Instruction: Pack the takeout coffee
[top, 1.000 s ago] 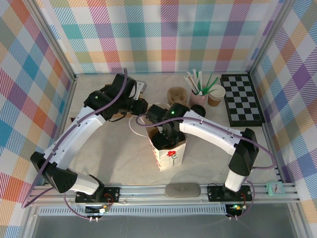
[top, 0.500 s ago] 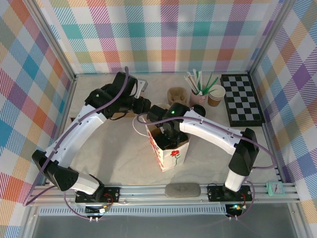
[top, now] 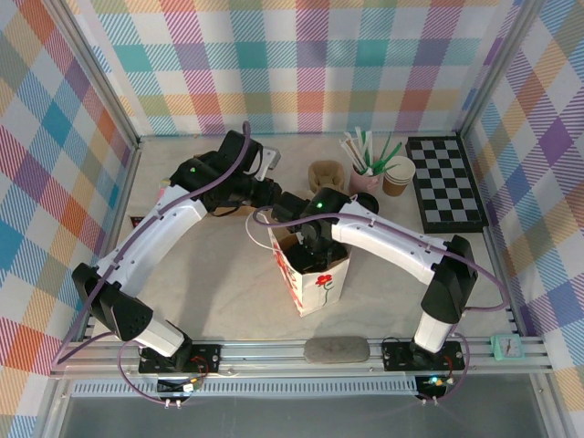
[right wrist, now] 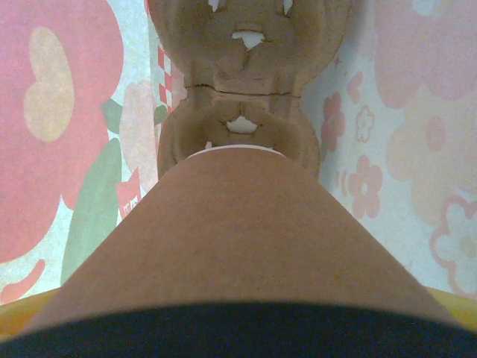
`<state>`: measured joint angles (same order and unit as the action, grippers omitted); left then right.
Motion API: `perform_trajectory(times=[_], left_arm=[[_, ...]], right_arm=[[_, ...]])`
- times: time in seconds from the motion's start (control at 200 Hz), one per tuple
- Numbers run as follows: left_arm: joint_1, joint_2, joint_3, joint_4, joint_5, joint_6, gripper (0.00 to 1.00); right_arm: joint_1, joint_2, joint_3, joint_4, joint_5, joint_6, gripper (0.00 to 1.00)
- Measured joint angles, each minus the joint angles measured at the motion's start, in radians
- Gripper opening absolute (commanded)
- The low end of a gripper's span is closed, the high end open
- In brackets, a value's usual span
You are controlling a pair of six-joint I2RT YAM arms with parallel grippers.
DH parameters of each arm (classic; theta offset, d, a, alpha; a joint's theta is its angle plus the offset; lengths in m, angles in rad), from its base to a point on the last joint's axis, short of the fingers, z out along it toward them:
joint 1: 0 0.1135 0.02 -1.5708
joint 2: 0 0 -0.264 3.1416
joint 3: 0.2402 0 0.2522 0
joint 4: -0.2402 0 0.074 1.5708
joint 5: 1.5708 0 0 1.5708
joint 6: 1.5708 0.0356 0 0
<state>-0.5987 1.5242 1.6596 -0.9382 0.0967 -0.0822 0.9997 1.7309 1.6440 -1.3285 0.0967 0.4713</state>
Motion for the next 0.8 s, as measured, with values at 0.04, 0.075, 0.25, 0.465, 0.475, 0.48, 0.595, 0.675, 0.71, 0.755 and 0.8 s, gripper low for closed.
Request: perform_trajectory(times=[0.04,0.075,0.25,0.465,0.475,0.48,0.595,0.675,0.71,0.755,0.8], left_arm=[[0.0,0.0,0.0,0.002,0.002,0.002,0.21],[0.0,0.001,0.0,0.002,0.004,0.002,0.19],[0.0,0.001,-0.001,0.01,0.014,0.005,0.14],[0.0,0.001,-0.01,0.032,0.023,0.004,0.1],[0.0,0.001,-0.011,0.032,0.024,0.004,0.1],[0.0,0.001,-0.011,0.032,0.024,0.004,0.1],[0.0,0.0,-0.014,0.042,0.025,0.004,0.22],[0.0,0.0,-0.014,0.032,0.024,0.01,0.31],[0.0,0.001,-0.014,0.027,0.025,0.01,0.32],[-0.001,0.001,-0.014,0.023,0.025,0.008,0.32],[-0.002,0.001,-0.014,0.023,0.025,0.008,0.31]], right_arm=[[0.0,0.0,0.0,0.0,0.0,0.0,0.42],[0.0,0.0,0.0,0.0,0.0,0.001,0.42],[0.0,-0.002,0.0,0.0,0.0,0.015,0.42],[0.0,-0.006,-0.004,0.0,0.0,0.019,0.41],[0.0,-0.006,-0.004,0.001,0.0,0.019,0.41],[0.0,-0.006,-0.005,0.0,0.0,0.019,0.41],[0.0,-0.006,-0.01,0.002,0.0,0.019,0.41],[0.0,-0.006,-0.014,0.003,0.0,0.019,0.41],[0.0,-0.006,-0.014,0.003,0.0,0.019,0.41],[0.001,-0.006,-0.014,0.003,0.0,0.019,0.41],[0.001,-0.006,-0.014,0.003,0.0,0.019,0.41]])
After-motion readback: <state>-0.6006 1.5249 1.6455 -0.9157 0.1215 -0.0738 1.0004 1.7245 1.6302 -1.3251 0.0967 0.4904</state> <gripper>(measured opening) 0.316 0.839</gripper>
